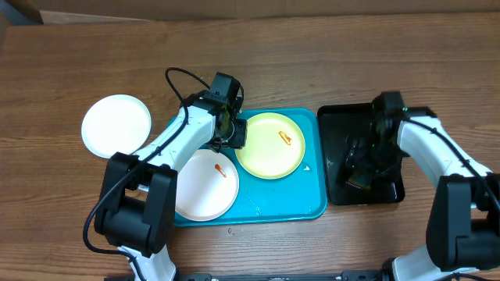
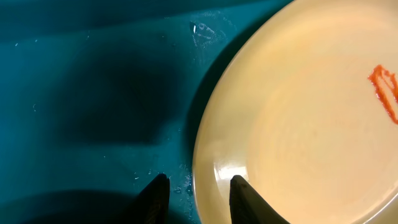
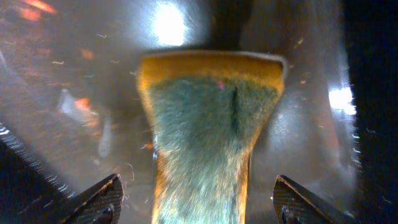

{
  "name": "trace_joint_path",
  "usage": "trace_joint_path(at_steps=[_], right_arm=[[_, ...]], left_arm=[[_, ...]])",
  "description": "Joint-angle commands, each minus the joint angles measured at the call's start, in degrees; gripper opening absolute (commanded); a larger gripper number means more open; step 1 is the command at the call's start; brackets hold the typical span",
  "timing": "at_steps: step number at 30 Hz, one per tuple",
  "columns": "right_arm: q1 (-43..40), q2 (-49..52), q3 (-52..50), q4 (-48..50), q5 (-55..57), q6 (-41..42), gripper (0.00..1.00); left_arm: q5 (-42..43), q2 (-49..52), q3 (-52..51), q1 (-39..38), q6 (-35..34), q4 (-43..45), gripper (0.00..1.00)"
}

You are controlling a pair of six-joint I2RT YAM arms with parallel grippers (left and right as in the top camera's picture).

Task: Clean dirty plates on tray and stack at the side
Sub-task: 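Grasp the sponge in the black tray with the right gripper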

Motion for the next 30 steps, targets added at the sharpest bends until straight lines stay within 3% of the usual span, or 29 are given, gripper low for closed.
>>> trace_joint_path(at_steps=[1,2,3,4,6,7,8,9,14,19,21,22,23,25,26,28,30], right_arm=[[0.0,-0.5,-4.4,5.7,0.5,1.7,0.72],[0.1,-0.5,-5.3,6.8,0.5,1.8,0.66],[0.0,-0.5,-6.4,7.5,0.5,1.9,0.22],[0.0,-0.5,-6.4,7.0,0.5,1.9,0.04],[0.0,-0.5,-6.0,5.5,-0.2,1.9,0.04],[0.0,-0.5,-5.3,4.2,-0.6,1.9,0.13],[0.0,-0.5,-4.3,2.8,-0.9,1.9,0.39],[0.0,-0.5,-2.9,1.0,-1.0,1.7,0.50],[0.0,-0.5,0.4,0.9,1.7,-0.1,0.71],[0.0,-0.5,0.3,3.8,6.5,0.0,0.70],[0.1,-0.5,0.2,4.3,6.4,0.2,0.57],[0.1,-0.5,0.2,4.3,6.3,0.2,0.24],[0.1,-0.5,0.2,4.4,5.9,0.3,0.16],[0.1,-0.5,0.2,5.4,3.9,0.2,0.16],[0.1,-0.5,0.2,6.5,2.0,0.3,0.24],[0.1,-0.5,0.2,7.8,-0.1,0.4,0.29],[0.1,-0.5,0.2,8.9,-1.2,0.5,0.47]], left_arm=[[0.3,0.5,1.0,-0.6,-1.2,-0.1,0.34],[0.3,0.5,1.0,-0.6,-1.2,-0.1,0.34],[0.3,0.5,1.0,-0.6,-1.2,-0.1,0.34],[0.3,0.5,1.0,-0.6,-1.2,-0.2,0.34],[0.3,0.5,1.0,-0.6,-1.2,-0.3,0.35],[0.3,0.5,1.0,-0.6,-1.2,-0.3,0.35],[0.2,0.5,1.0,-0.6,-1.2,-0.3,0.35],[0.3,0.5,1.0,-0.6,-1.2,-0.3,0.36],[0.2,0.5,1.0,-0.6,-1.2,-0.3,0.37],[0.2,0.5,1.0,-0.6,-1.2,-0.3,0.37],[0.2,0.5,1.0,-0.6,-1.2,-0.3,0.38],[0.2,0.5,1.0,-0.6,-1.2,-0.4,0.38],[0.2,0.5,1.0,-0.6,-1.2,-0.5,0.38],[0.2,0.5,1.0,-0.6,-1.2,-0.7,0.38],[0.1,0.5,1.0,-0.6,-1.2,-0.7,0.38],[-0.3,0.5,1.0,-0.6,-1.2,-0.7,0.38],[-0.9,0.5,1.0,-0.6,-1.3,-0.7,0.38]])
